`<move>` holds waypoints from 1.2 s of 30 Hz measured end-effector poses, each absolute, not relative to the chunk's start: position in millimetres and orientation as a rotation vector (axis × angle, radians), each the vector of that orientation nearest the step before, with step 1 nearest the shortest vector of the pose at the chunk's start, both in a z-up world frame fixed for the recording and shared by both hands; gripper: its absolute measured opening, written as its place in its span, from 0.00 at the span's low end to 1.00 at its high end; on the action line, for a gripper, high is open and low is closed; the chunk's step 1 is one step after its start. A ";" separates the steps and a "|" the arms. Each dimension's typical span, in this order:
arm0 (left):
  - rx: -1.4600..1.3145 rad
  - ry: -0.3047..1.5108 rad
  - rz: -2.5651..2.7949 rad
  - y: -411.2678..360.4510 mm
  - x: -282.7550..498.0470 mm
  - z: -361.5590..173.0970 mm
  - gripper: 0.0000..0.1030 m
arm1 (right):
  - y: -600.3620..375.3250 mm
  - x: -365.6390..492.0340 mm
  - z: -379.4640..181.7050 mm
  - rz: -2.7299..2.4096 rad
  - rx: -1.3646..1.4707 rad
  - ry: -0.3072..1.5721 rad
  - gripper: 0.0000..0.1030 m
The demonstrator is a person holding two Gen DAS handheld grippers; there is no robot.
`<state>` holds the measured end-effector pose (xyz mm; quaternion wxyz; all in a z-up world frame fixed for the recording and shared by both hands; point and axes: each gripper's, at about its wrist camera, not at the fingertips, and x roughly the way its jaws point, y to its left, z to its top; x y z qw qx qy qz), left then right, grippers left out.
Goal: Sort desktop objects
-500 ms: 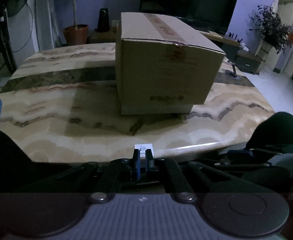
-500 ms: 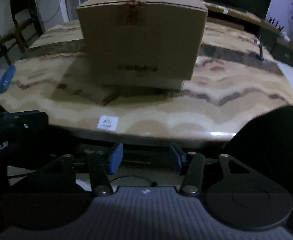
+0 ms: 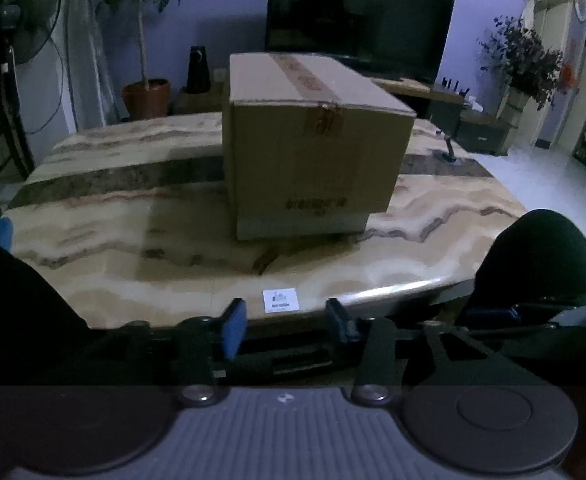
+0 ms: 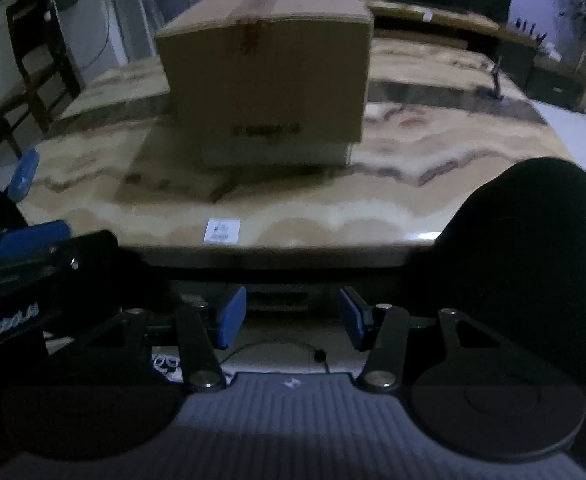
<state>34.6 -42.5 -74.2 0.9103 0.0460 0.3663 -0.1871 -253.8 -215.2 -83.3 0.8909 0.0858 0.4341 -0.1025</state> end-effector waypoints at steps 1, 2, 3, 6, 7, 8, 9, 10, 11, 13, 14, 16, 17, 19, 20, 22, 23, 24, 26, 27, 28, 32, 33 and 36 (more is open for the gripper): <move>0.092 0.755 -0.385 -41.8 33.5 -73.0 0.52 | -217.0 -246.3 -82.5 -0.216 0.171 0.912 0.52; 0.089 0.756 -0.384 -41.0 32.7 -72.1 0.54 | -214.9 -246.2 -81.1 -0.208 0.167 0.929 0.52; 0.086 0.756 -0.383 -39.8 31.8 -71.2 0.54 | -210.9 -247.5 -80.3 -0.200 0.162 0.932 0.52; 0.071 0.752 -0.387 -35.8 28.4 -68.8 0.55 | -204.8 -244.6 -77.2 -0.208 0.138 0.926 0.52; 0.069 0.751 -0.388 -34.6 27.2 -68.3 0.56 | -205.0 -239.5 -76.9 -0.212 0.131 0.927 0.52; 0.068 0.751 -0.389 -33.7 26.2 -67.8 0.58 | -205.6 -221.2 -78.0 -0.215 0.127 0.932 0.52; 0.069 0.751 -0.390 -33.3 25.2 -67.5 0.58 | -207.8 -210.5 -78.5 -0.219 0.124 0.936 0.52; 0.071 0.752 -0.391 -33.4 24.2 -67.4 0.59 | -208.4 -194.5 -79.6 -0.221 0.121 0.941 0.52; 0.074 0.753 -0.393 -33.8 23.3 -67.4 0.59 | -209.8 -180.3 -78.0 -0.223 0.118 0.943 0.52; 0.080 0.753 -0.396 -34.8 21.9 -67.1 0.59 | -218.0 -153.4 -77.7 -0.224 0.110 0.945 0.52; 0.081 0.752 -0.397 -35.2 21.3 -66.8 0.60 | -223.5 -141.0 -78.4 -0.222 0.105 0.944 0.52; 0.080 0.750 -0.397 -35.2 20.5 -65.8 0.60 | -230.8 -130.6 -80.9 -0.220 0.100 0.944 0.52; 0.079 0.749 -0.397 -35.0 20.1 -65.2 0.60 | -238.1 -120.8 -83.6 -0.218 0.098 0.945 0.52; 0.078 0.749 -0.395 -34.8 19.8 -64.5 0.62 | -244.1 -112.6 -85.2 -0.218 0.096 0.945 0.52; 0.078 0.749 -0.394 -34.8 19.7 -64.3 0.64 | -244.0 -112.1 -84.8 -0.218 0.096 0.946 0.52; 0.078 0.749 -0.394 -35.1 19.6 -64.1 0.64 | -244.0 -111.2 -84.0 -0.219 0.096 0.947 0.52; 0.078 0.750 -0.396 -35.2 19.6 -64.1 0.64 | -243.9 -110.8 -83.5 -0.220 0.096 0.947 0.52; 0.078 0.751 -0.397 -35.3 19.5 -64.0 0.64 | -243.8 -110.4 -83.0 -0.218 0.095 0.948 0.52; 0.080 0.754 -0.396 -35.6 19.3 -63.7 0.66 | -243.9 -107.4 -82.0 -0.221 0.096 0.948 0.52; 0.081 0.755 -0.394 -35.6 19.4 -63.5 0.66 | -244.1 -105.0 -82.0 -0.221 0.096 0.948 0.52; 0.080 0.755 -0.392 -35.4 19.7 -63.3 0.67 | -244.3 -102.6 -82.0 -0.221 0.097 0.948 0.52; 0.074 0.754 -0.388 -35.0 20.0 -62.5 0.68 | -243.6 -93.4 -82.3 -0.220 0.099 0.950 0.53; 0.073 0.753 -0.387 -35.1 20.0 -62.4 0.68 | -243.3 -91.1 -82.6 -0.220 0.100 0.951 0.53; 0.073 0.754 -0.387 -35.3 20.1 -62.2 0.69 | -241.9 -79.5 -85.0 -0.212 0.103 0.955 0.53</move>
